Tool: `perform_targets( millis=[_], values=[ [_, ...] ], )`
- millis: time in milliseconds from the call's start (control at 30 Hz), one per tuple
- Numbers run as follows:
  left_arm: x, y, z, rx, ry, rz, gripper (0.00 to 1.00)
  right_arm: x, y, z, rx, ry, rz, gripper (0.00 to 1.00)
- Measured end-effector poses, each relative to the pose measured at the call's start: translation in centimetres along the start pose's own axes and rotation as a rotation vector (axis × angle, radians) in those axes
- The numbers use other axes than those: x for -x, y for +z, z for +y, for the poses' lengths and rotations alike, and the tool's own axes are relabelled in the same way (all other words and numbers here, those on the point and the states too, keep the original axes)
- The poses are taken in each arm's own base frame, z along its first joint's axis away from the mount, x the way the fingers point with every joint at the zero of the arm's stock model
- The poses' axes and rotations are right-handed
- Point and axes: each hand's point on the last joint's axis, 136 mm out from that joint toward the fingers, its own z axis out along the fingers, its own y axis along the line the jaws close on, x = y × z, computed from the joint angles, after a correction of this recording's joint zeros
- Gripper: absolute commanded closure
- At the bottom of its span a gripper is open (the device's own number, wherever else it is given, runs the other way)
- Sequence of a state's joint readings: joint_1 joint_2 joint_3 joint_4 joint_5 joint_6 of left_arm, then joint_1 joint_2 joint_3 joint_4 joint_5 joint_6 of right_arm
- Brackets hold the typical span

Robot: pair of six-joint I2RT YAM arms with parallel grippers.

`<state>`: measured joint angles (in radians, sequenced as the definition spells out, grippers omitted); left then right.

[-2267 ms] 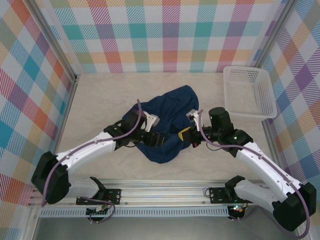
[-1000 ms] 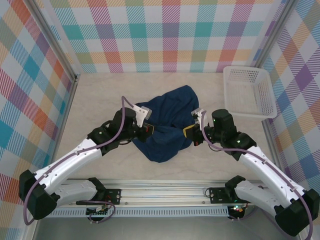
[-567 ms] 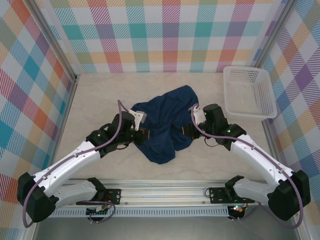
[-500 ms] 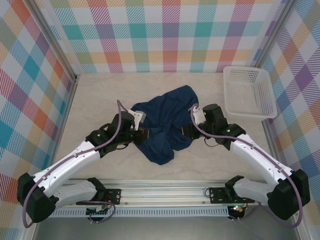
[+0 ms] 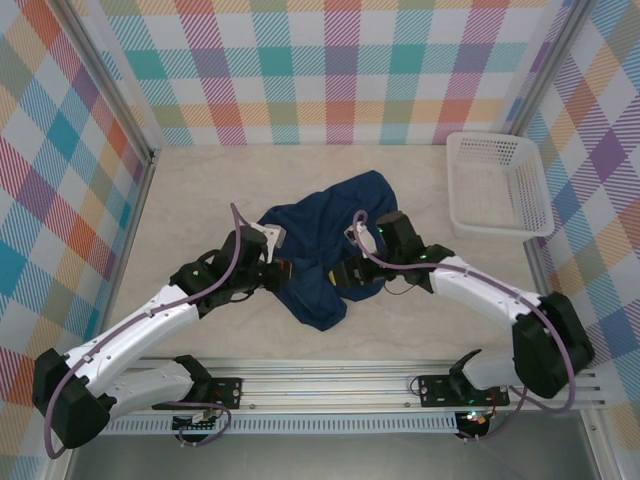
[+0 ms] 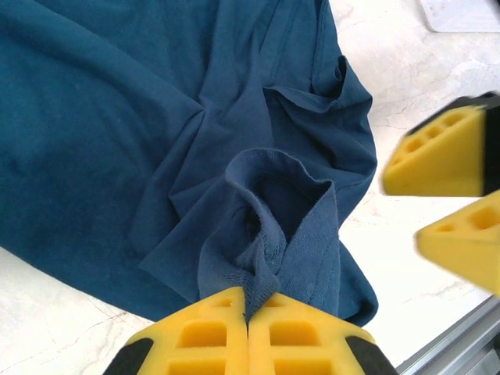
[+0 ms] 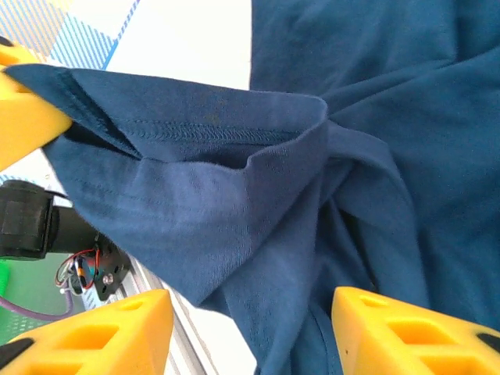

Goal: Fold the inside-out t-shirt

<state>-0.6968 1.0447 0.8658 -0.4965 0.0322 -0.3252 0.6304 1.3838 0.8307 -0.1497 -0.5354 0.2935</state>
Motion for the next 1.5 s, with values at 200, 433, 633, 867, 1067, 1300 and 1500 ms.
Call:
perform_targets(
  millis=[200,433,633,867,1067,1300,1500],
  values=[
    [0.0,-0.1,0.1,0.001,-0.001,-0.003,1.00,0.1,3.4,-0.1,0.062,0.057,0.030,0.62],
    [-0.1,-0.1,0.2,0.001,-0.005,-0.002,1.00,1.5,3.4,-0.8,-0.003,0.065,-0.020,1.00],
    [-0.2,0.2,-1.1,-0.068,-0.003,0.014,1.00,3.2,-2.7,0.1,-0.138,-0.016,-0.139,1.00],
    [2.0,0.6,-3.7,-0.178,0.000,-0.011,1.00,5.6,-11.1,3.9,-0.251,-0.162,-0.311,1.00],
    [5.3,-1.1,-5.6,-0.237,0.008,-0.106,1.00,6.3,-13.7,3.9,-0.355,-0.212,-0.330,1.00],
    [6.8,-3.8,-5.4,-0.220,0.019,-0.208,1.00,5.1,-12.0,1.5,-0.417,-0.172,-0.233,1.00],
    [6.6,-4.8,-5.3,-0.214,0.050,-0.202,1.00,4.4,-10.3,0.9,-0.386,-0.151,-0.192,1.00]
  ],
)
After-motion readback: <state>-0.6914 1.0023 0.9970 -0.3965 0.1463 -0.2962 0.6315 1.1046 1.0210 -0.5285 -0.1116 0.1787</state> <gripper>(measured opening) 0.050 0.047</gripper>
